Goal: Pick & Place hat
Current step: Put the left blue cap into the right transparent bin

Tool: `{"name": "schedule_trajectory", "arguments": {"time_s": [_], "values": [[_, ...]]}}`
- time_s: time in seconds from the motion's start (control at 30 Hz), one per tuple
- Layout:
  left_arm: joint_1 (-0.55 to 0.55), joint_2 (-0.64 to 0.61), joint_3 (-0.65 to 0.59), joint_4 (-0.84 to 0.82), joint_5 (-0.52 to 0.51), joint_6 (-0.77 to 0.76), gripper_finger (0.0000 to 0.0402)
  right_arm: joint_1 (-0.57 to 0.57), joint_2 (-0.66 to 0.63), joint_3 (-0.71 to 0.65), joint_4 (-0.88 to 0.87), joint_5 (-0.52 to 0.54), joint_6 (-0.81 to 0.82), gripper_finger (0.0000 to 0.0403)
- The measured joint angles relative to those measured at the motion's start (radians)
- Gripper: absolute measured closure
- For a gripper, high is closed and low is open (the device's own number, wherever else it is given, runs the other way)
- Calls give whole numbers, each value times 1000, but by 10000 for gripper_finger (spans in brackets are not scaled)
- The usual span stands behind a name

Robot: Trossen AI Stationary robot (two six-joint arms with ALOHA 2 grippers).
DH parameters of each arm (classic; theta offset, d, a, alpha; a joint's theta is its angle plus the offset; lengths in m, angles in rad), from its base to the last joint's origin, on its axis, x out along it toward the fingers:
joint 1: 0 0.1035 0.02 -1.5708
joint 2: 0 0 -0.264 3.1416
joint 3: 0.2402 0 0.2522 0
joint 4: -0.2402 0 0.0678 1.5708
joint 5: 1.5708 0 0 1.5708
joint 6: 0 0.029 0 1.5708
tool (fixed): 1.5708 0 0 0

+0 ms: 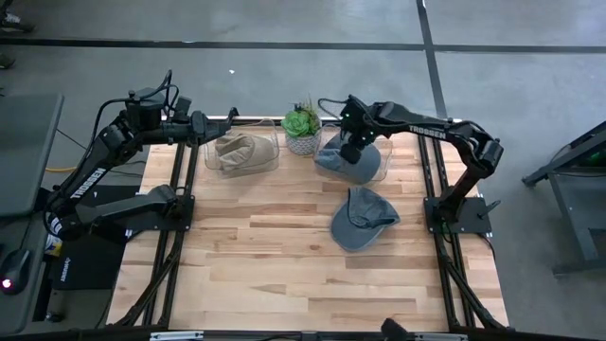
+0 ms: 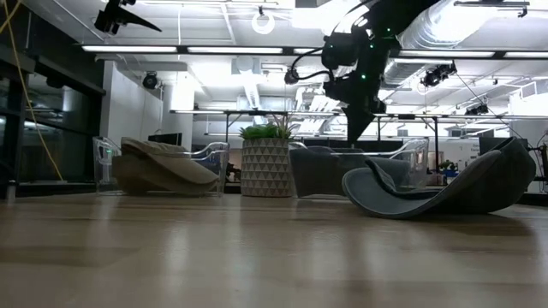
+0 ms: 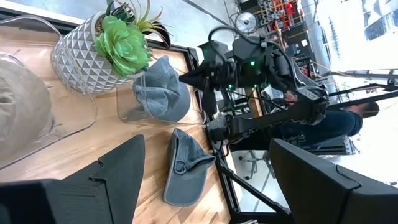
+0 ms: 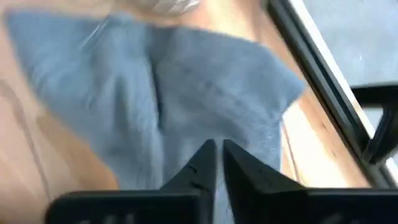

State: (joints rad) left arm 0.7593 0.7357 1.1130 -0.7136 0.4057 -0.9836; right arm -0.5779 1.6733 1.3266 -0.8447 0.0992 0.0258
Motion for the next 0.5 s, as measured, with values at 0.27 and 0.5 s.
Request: {"name": "schedule_trajectory", "arguments": {"time_s": [0.27,0.5], "values": [[0,0,0,0,0,3,99,-59,16,0,61,-79,288,400],[0,0,0,0,2,11,99,-47,100,0,72,-70,360,402]]}}
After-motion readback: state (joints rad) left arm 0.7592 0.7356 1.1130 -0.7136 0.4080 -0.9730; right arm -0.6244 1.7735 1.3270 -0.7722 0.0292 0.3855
